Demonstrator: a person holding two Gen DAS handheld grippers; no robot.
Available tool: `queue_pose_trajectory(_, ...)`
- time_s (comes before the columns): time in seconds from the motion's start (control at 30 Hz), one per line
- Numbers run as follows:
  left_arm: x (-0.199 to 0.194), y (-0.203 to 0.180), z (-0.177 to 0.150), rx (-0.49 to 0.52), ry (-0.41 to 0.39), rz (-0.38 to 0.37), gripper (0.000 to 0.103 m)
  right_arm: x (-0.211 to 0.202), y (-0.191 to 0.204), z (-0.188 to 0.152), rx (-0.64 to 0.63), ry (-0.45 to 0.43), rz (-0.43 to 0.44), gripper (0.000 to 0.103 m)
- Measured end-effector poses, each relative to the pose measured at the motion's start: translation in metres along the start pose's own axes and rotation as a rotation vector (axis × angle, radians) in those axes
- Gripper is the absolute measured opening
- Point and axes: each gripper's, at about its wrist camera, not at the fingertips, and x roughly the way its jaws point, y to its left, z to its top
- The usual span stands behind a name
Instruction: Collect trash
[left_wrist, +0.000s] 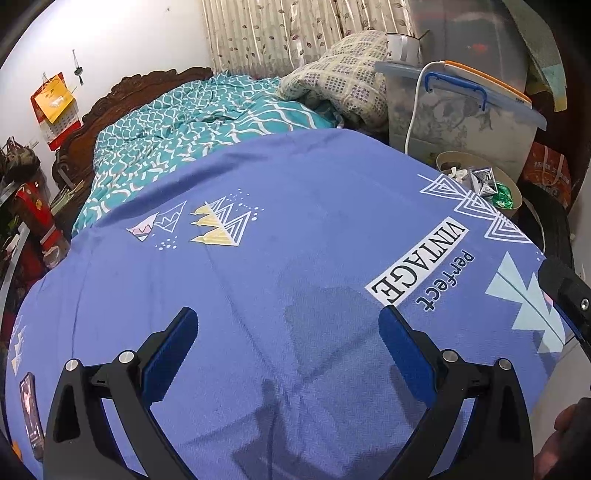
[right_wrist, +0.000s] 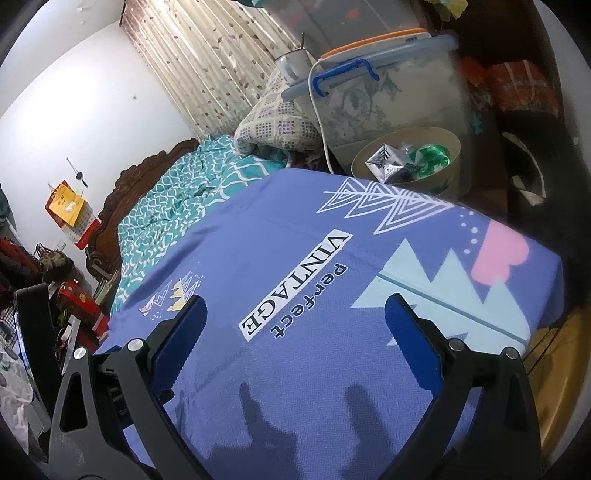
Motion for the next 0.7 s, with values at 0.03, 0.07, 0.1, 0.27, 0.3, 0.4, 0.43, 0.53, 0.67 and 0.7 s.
queue_pose_trajectory(0.03,0.001,0.0,0.0,0.001,0.004,0.003,0.094,0.001,0.0,-0.001,0.0,0.003,0.0,0.096)
queue_pose_trajectory(0.07,0.001,0.0,0.0,0.002,0.005,0.003,0.094,0.001,0.0,-0.001,0.0,0.006,0.0,0.096)
queue_pose_trajectory(0.1,0.001,0.0,0.0,0.004,0.005,0.003,0.094,0.002,0.0,-0.001,-0.001,0.008,0.0,0.096)
queue_pose_trajectory(0.27,-0.001,-0.001,-0.001,0.009,-0.006,0.02,0.094,0.002,0.0,-0.002,-0.002,0.008,-0.003,0.096)
queue_pose_trajectory(0.3,-0.001,0.0,-0.001,0.008,-0.004,0.019,0.094,0.003,0.0,-0.004,-0.002,0.009,-0.003,0.096)
queue_pose_trajectory(0.4,0.0,0.002,-0.002,0.004,0.001,0.019,0.094,0.004,0.0,-0.006,-0.003,0.015,-0.004,0.096)
queue_pose_trajectory(0.43,0.001,0.002,-0.002,0.002,0.002,0.02,0.094,0.004,0.001,-0.007,-0.004,0.019,-0.005,0.096)
queue_pose_trajectory(0.53,0.002,0.004,-0.003,-0.005,0.008,0.014,0.094,0.004,0.002,-0.01,-0.004,0.022,-0.007,0.096)
queue_pose_trajectory(0.67,0.002,0.005,-0.003,-0.003,0.005,0.014,0.094,0.003,0.003,-0.012,-0.004,0.02,-0.011,0.096)
queue_pose_trajectory(0.7,0.002,0.005,-0.003,-0.003,0.005,0.013,0.094,0.004,0.002,-0.011,-0.004,0.02,-0.011,0.096)
